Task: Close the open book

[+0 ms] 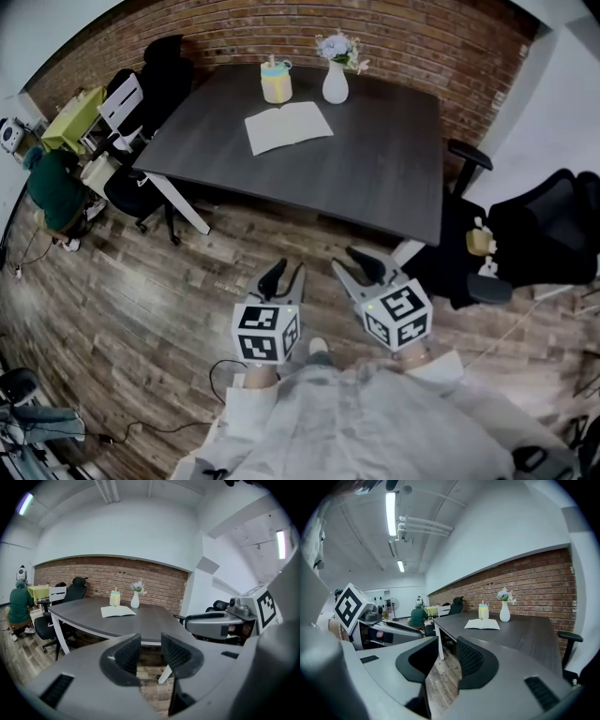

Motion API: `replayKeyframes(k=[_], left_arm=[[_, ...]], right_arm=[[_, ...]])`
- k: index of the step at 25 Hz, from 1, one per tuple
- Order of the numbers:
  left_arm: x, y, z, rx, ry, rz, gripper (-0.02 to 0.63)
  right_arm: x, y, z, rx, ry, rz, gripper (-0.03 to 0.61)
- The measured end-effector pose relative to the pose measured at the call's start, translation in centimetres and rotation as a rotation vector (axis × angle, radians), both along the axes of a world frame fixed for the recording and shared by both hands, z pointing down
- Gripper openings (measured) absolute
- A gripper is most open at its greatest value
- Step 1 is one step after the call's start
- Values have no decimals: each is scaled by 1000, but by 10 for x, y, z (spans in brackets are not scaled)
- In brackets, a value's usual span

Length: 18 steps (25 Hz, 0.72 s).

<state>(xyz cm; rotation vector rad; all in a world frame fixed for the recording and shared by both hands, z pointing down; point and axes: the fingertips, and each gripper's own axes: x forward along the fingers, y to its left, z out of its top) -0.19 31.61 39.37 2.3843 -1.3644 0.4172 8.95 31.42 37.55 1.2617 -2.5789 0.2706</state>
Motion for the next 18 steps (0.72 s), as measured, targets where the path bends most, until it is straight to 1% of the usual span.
replayKeyframes(k=[6,8,13,18], left_arm=[[-12,-23,7,-18,2,29,132],[-12,-26,11,-29,15,31,132],[-5,-36,27,-71,48,60,132],[-5,-53,35,-93,58,73,132]], right_arm=[[-15,-22,5,-16,-4,17,114],[-15,-24,7,-20,5,17,114],[-6,-35,19,-64,23,42,114],[-11,-57,24,-56,21,37,114]])
